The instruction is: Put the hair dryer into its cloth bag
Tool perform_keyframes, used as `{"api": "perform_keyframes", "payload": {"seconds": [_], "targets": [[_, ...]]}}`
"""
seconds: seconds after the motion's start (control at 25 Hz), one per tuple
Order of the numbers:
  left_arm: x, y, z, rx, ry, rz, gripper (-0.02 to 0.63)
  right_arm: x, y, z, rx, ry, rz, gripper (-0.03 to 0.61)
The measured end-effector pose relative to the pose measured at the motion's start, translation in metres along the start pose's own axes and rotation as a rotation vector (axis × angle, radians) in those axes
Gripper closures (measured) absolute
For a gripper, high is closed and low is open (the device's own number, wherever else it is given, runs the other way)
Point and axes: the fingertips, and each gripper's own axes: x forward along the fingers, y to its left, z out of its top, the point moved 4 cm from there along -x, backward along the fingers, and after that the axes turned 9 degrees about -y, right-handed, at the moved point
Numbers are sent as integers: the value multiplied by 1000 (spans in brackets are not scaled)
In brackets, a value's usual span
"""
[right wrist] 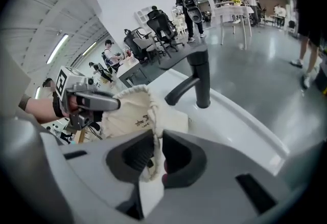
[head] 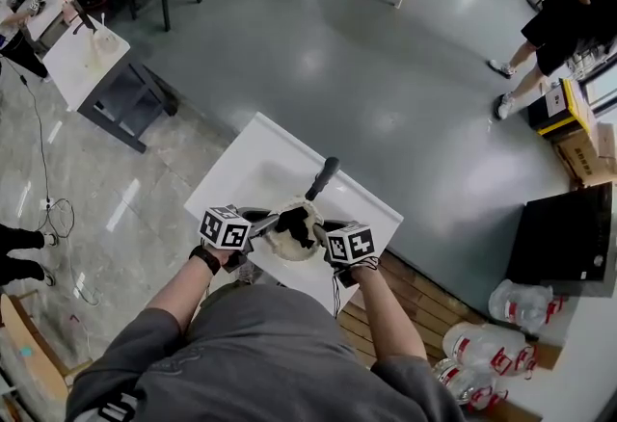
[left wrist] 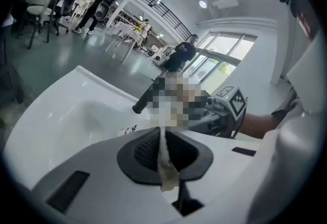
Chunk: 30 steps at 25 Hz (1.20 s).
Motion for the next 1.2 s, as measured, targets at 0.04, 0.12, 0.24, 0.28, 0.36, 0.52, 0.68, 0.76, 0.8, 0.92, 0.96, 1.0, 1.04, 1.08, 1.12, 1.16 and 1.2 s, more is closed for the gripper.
{"api": "perform_keyframes", "payload": {"seconds": [0.04,0.12,0.24,0.28,0.36,0.52,0.68,0.76,0.8,0.92,0.96,1.0,1.04,1.08,1.12,1.16,1.2], "targets": [[0,1,0,6,2,3,594,-1,1,4,15,-12,8,526],[-2,4,0,24,16,7,594,-4,3,10,41,-33,23,526],[-11,13,-1,37,25,19,594,-3,7,14,54,-45,41,526],[-15,17,0,36,20,28,594,-1,10,16,50,-47,47,526],[-24,26,4,29,5,51,593,5,17,23,35,-51,59,526],[-38,38,13,7,-48,93,592,16,29,42,10,-79,83,526],[-48,41,22,11,-88,122,592,27,34,55,13,-122,114,526],[-49,42,19,13,-85,121,592,33,31,54,24,-128,111,526],[-47,42,16,8,-81,114,592,36,28,53,35,-130,106,526],[-31,36,3,1,-49,79,592,36,12,44,63,-122,74,526],[-23,31,-2,4,-29,59,591,35,7,38,66,-112,60,526],[-15,26,-7,5,-8,38,589,34,2,32,69,-101,45,525],[-6,21,-13,4,13,17,588,32,-3,26,74,-92,31,525],[2,16,-19,5,36,-1,585,31,-9,20,79,-84,16,525],[10,13,-25,10,61,-16,584,30,-14,14,85,-77,1,525],[18,10,-32,19,89,-28,583,29,-19,9,92,-70,-14,525],[25,7,-39,30,115,-37,581,28,-24,3,97,-65,-27,525]]}}
